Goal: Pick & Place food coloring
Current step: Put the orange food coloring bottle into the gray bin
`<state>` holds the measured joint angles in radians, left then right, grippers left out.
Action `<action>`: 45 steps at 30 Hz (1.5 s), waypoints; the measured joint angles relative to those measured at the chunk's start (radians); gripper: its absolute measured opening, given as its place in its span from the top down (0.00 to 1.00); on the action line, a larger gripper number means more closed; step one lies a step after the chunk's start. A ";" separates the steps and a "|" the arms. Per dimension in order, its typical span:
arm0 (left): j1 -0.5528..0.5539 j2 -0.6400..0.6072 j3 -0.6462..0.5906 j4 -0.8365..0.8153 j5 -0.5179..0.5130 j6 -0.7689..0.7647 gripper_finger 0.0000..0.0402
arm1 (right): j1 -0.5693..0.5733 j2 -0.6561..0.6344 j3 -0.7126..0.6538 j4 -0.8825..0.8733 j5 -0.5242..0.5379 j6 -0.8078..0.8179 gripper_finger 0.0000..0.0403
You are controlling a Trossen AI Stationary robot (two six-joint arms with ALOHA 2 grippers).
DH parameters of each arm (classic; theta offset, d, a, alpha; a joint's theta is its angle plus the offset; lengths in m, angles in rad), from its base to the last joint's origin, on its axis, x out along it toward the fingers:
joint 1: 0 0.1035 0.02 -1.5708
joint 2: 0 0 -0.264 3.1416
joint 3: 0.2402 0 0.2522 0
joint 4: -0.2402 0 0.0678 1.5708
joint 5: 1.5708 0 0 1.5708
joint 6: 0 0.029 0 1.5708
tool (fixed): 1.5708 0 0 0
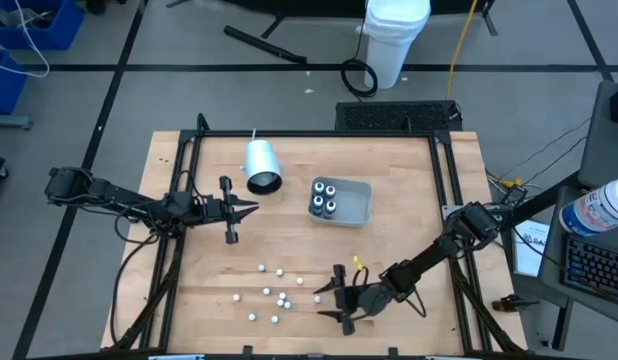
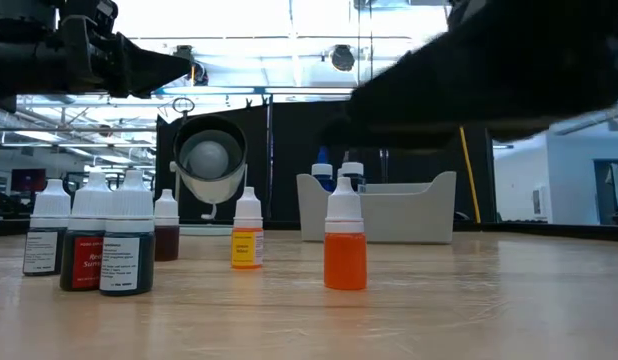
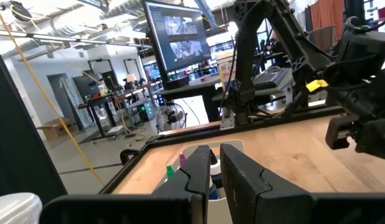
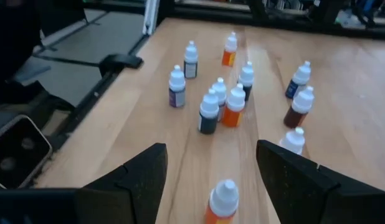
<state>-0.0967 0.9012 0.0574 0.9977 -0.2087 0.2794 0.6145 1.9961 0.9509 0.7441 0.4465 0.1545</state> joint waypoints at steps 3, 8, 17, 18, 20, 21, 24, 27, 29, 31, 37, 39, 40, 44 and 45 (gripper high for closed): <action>0.000 0.000 0.000 0.000 0.000 0.000 0.88 | -0.007 0.015 0.014 -0.016 0.000 0.021 0.41; 0.000 0.000 0.000 -0.002 -0.001 0.000 0.88 | -0.019 0.061 0.039 -0.011 -0.003 0.013 0.41; 0.000 0.000 0.000 -0.006 -0.001 0.000 0.88 | -0.030 0.077 0.042 -0.016 -0.006 0.016 0.44; 0.000 0.000 0.000 -0.006 -0.001 0.000 0.88 | -0.030 0.078 0.042 -0.023 -0.007 0.016 0.45; 0.000 0.000 0.000 -0.006 -0.001 0.000 0.88 | -0.031 0.078 0.042 -0.031 -0.022 0.017 0.48; 0.000 0.000 0.000 -0.006 -0.001 0.000 0.88 | -0.031 0.078 0.042 -0.031 -0.040 0.017 0.50; 0.000 0.000 0.000 -0.006 -0.001 0.000 0.88 | -0.031 0.078 0.042 -0.031 -0.068 0.017 0.54; 0.000 0.000 0.000 -0.006 -0.001 0.000 0.88 | -0.030 0.078 0.042 -0.031 -0.080 0.017 0.59; 0.000 0.000 0.000 -0.006 -0.001 0.000 0.88 | -0.030 0.078 0.042 -0.031 -0.083 0.017 0.61; 0.000 0.000 0.000 -0.007 -0.001 0.000 0.88 | -0.031 0.077 0.042 -0.039 -0.083 0.017 0.64; 0.000 0.000 0.000 -0.006 -0.001 0.000 0.88 | -0.030 0.077 0.041 -0.051 -0.082 0.017 0.72; 0.000 0.000 0.000 -0.007 -0.001 0.000 0.88 | -0.031 0.077 0.041 -0.052 -0.082 0.017 0.74; 0.000 0.000 0.000 -0.006 -0.001 0.001 0.88 | -0.031 0.077 0.041 -0.052 -0.082 0.017 0.76; 0.000 0.000 0.000 -0.006 -0.001 0.000 0.88 | -0.031 0.077 0.041 -0.052 -0.082 0.017 0.81; 0.000 0.000 0.000 -0.006 -0.001 0.000 0.88 | -0.031 0.077 0.041 -0.052 -0.082 0.017 0.82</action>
<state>-0.0971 0.9012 0.0574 0.9913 -0.2096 0.2798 0.5838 2.0727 0.9920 0.6918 0.3645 0.1715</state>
